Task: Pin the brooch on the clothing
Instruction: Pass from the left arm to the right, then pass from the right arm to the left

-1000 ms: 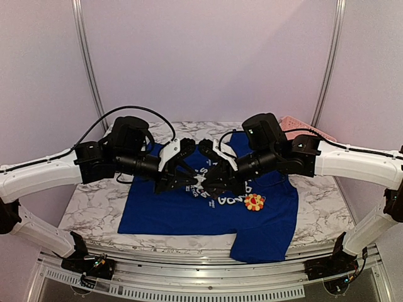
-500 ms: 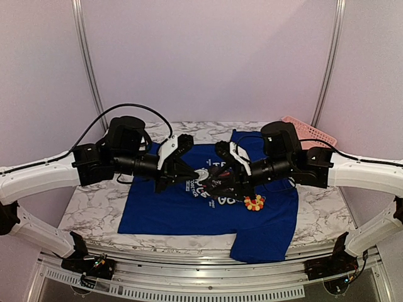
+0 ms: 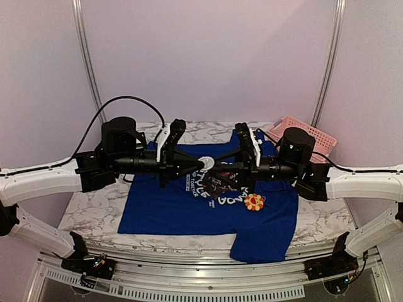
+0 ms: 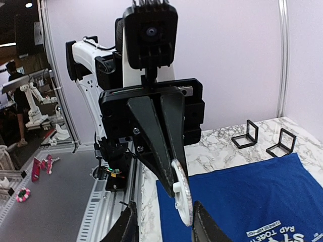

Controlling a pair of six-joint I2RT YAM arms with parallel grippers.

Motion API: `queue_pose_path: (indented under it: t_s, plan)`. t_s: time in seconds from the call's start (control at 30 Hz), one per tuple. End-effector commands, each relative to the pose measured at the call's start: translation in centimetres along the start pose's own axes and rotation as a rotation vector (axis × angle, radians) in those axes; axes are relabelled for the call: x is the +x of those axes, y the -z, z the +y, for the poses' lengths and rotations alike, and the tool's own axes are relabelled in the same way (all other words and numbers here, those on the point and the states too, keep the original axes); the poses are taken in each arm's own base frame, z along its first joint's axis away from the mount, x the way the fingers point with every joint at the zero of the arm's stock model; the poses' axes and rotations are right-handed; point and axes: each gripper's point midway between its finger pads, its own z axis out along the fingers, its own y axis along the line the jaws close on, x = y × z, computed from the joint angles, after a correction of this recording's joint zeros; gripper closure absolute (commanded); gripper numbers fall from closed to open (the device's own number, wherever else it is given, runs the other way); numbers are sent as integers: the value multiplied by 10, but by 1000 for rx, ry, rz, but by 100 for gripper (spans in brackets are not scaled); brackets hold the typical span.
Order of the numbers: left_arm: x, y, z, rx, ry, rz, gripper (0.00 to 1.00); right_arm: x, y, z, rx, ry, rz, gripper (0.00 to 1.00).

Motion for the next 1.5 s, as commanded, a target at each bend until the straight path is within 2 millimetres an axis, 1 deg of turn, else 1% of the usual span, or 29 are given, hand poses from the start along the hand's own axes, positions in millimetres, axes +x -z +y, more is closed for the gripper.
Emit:
queue_pose_path:
  t_s: [0.0,0.1,0.57,0.77,0.9,0.97,1.1,1.13,1.23,1.3,1.33,1.4,1.43,1.47]
  plan:
    - [-6,1,-2,15,10,-40,100,-8,-9,4,-57,-40,-38,70]
    - [-6,2,-2,13,9,-41,100,-8,-12,4,-68,-41,-40,75]
    - [-5,1,-5,31,-11,-40,100,-11,-14,7,-101,-40,-57,88]
    - [-5,1,-12,42,-77,-38,100,-11,-16,5,-99,-63,-50,91]
    - [-4,1,-14,50,-96,-37,100,-11,-16,6,-104,-70,-47,98]
    - [-4,1,-15,53,-106,-34,100,-10,-16,5,-101,-78,-44,100]
    - [-3,1,-17,54,-136,-31,100,-7,-16,1,-82,-90,-37,100]
    - [-4,2,-17,52,-144,-30,96,-6,-16,0,-78,-89,-38,100]
    - [-4,5,-15,39,-169,-19,75,-5,-14,0,-72,-84,-35,100]
    - [-5,9,-11,32,-173,-5,66,-4,-12,1,-73,-80,-29,100]
    - [-5,10,-9,31,-166,3,63,-2,-12,2,-76,-81,-22,100]
    - [-5,15,-3,35,-141,21,63,-2,-10,5,-83,-72,-18,100]
    - [-4,16,-2,39,-131,30,67,-2,-10,5,-86,-71,-14,100]
    - [1,17,-2,41,-113,55,71,-2,-9,6,-89,-67,-12,100]
